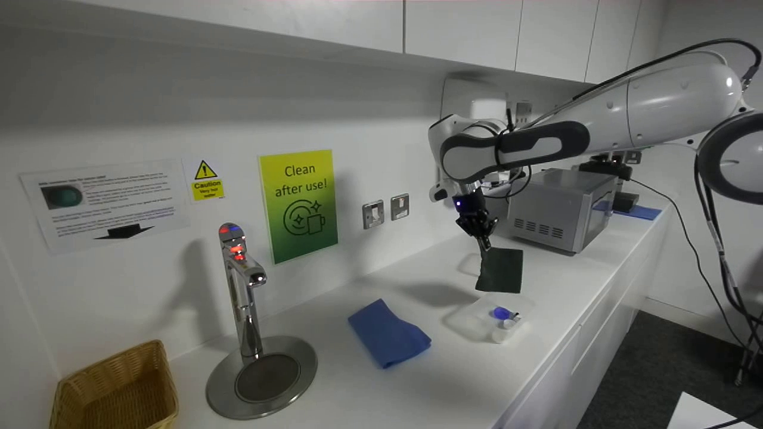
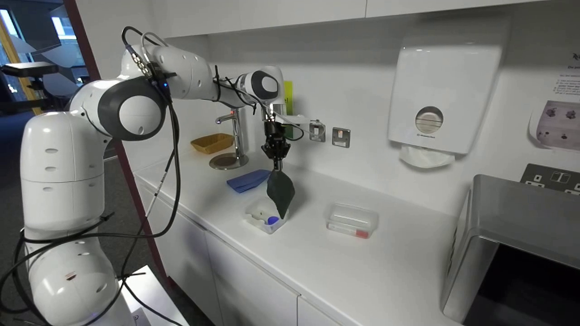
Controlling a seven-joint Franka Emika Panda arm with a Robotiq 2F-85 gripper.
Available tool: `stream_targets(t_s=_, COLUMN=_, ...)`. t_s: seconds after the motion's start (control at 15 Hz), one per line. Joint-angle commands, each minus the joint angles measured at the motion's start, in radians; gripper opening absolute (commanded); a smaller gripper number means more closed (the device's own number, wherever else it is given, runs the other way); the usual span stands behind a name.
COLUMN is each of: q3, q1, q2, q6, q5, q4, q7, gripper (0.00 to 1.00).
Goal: Put the black object in the left bowl
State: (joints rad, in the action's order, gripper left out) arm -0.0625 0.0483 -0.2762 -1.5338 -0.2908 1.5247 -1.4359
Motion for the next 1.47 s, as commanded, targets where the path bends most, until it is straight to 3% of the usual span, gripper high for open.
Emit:
stream_targets(t_s=0.0, q3=-0.012, q1=0.021, q2=-0.014, q6=0.061, q5=-0.036, q4=-0.056, q7=0.02, gripper=0.0)
stream_targets(t_s=1.4, q3=-0.024, q1=0.04, q2=-0.098, q6=0.137, q5=-0.049, q4=-0.065, q7=0.074, gripper=0.0)
